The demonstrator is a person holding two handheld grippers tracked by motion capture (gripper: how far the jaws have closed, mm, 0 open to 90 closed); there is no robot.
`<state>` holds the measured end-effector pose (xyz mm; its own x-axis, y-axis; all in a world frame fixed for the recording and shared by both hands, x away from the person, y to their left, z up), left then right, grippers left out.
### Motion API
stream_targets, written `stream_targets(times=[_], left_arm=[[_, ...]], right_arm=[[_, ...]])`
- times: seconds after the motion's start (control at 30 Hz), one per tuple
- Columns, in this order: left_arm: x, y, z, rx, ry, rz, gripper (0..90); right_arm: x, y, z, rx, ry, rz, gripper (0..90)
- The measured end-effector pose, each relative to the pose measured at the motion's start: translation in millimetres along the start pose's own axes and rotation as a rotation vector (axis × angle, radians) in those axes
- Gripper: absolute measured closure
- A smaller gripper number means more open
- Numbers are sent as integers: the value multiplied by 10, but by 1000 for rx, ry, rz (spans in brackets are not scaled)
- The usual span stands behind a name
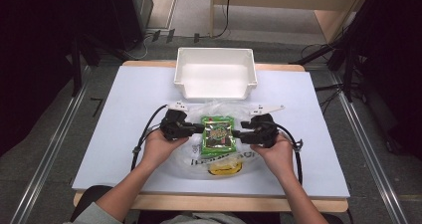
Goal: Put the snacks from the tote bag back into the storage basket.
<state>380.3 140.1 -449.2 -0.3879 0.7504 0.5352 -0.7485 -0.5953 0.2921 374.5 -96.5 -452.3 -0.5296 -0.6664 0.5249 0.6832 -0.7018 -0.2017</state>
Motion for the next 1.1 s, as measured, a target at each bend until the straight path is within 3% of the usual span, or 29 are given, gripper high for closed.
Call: stream_targets(times=[0.3,1.1], left_arm=[[-111,6,-110,-13,-60,17,889],[-192,-22,-179,-13,-93,20,882]], right_arm=[[-19,-55,-11,8,4,12,466],[-125,-124,-38,16,-12,19,464]])
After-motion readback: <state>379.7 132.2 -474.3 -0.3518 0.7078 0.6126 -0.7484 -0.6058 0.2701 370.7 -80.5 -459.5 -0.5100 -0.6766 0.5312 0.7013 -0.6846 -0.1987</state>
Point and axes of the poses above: each handheld gripper's, and its own axes: x roughly backward along the jaws, z roughly out of its top, y roughly to its right, the point moved 4 cm from there along -x, roughly forward along the jaws, and after that the axes turned 9 degrees about y, right-handed, at the moved point
